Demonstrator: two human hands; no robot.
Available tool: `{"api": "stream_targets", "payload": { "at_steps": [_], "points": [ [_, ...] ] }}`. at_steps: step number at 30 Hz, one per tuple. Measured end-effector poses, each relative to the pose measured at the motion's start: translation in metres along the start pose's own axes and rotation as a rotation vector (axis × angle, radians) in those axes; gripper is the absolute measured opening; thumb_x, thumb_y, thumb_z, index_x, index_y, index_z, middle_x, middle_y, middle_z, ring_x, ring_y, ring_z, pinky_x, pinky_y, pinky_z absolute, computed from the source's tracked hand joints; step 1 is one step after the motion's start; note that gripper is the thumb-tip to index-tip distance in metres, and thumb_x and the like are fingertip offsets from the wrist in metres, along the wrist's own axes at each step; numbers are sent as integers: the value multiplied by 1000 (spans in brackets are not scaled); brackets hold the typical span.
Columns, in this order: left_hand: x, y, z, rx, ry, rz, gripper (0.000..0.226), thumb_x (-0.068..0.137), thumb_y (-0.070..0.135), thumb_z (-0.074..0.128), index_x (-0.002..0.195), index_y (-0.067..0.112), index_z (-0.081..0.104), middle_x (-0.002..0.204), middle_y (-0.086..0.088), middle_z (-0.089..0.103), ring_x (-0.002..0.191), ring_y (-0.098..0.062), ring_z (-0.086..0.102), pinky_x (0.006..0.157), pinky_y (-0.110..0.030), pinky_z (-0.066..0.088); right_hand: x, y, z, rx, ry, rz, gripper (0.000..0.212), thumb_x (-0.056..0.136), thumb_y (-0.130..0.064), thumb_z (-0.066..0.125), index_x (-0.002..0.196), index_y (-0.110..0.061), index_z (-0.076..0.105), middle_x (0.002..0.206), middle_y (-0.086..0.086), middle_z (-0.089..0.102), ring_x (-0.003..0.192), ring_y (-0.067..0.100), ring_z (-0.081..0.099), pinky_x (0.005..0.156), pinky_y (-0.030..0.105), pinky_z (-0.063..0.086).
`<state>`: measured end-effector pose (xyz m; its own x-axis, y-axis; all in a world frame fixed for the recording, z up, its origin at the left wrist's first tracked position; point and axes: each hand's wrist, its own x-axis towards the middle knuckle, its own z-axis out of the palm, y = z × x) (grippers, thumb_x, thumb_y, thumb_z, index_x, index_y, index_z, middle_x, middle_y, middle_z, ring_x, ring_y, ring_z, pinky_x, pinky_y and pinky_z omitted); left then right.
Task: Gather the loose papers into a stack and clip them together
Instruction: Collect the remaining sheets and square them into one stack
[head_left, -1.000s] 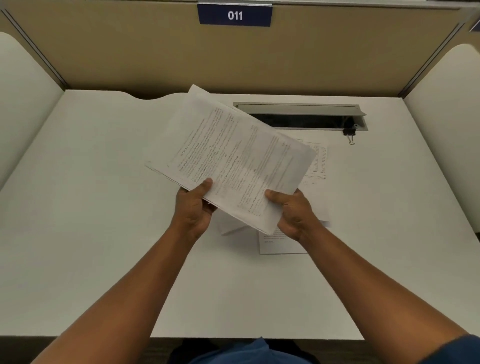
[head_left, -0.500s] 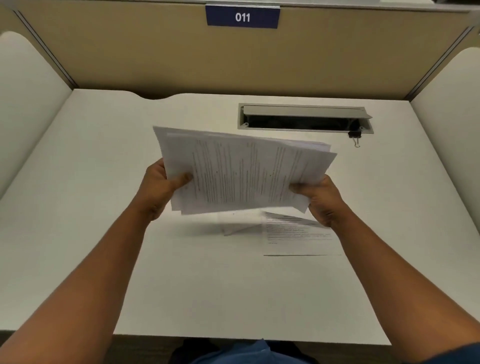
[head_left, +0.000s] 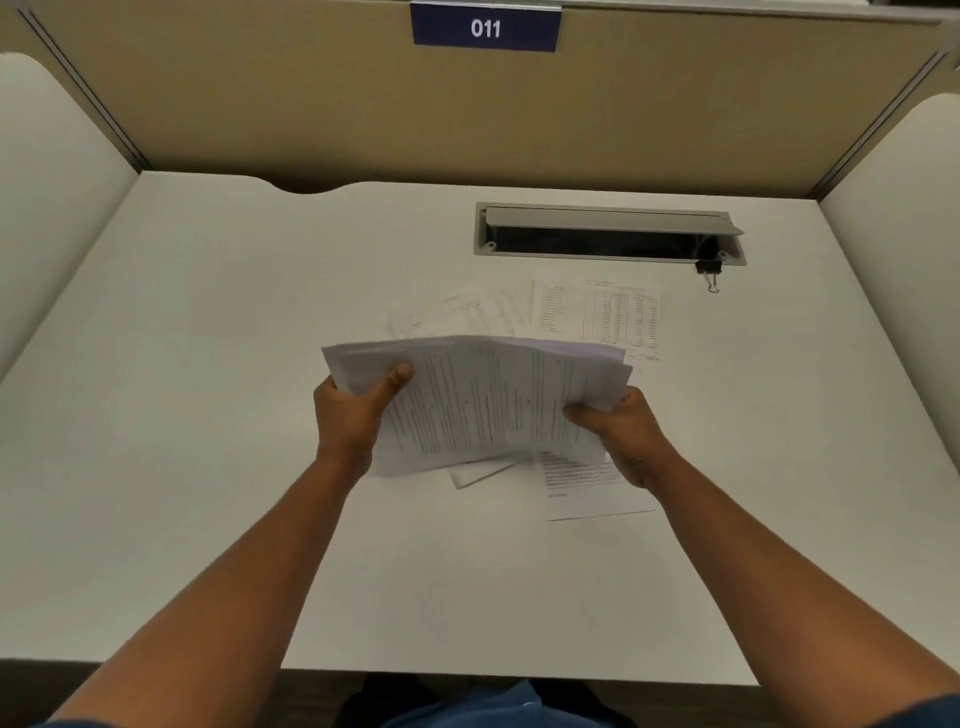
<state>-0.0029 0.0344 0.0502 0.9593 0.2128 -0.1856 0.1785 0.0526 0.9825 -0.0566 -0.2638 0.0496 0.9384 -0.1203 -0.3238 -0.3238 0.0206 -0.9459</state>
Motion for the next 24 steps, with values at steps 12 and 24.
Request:
{"api": "stream_targets", "payload": {
  "at_steps": [12, 24],
  "points": [
    [-9, 8, 17, -215, 194, -160, 67, 104, 61, 7, 90, 38, 68, 84, 17, 74, 82, -2, 69, 75, -24, 54, -2, 10, 3, 60, -19, -19, 43, 73, -9, 81, 108, -30, 69, 111, 7, 71, 117, 32, 63, 94, 49, 56],
    [2, 2, 15, -292, 265, -227, 38, 108, 44, 33, 92, 25, 61, 67, 13, 64, 56, 1, 63, 50, -14, 48, 0, 5, 10, 44, -60, -78, 45, 70, -9, 71, 100, -42, 73, 107, 5, 71, 114, 29, 63, 96, 61, 53]
  ]
}}
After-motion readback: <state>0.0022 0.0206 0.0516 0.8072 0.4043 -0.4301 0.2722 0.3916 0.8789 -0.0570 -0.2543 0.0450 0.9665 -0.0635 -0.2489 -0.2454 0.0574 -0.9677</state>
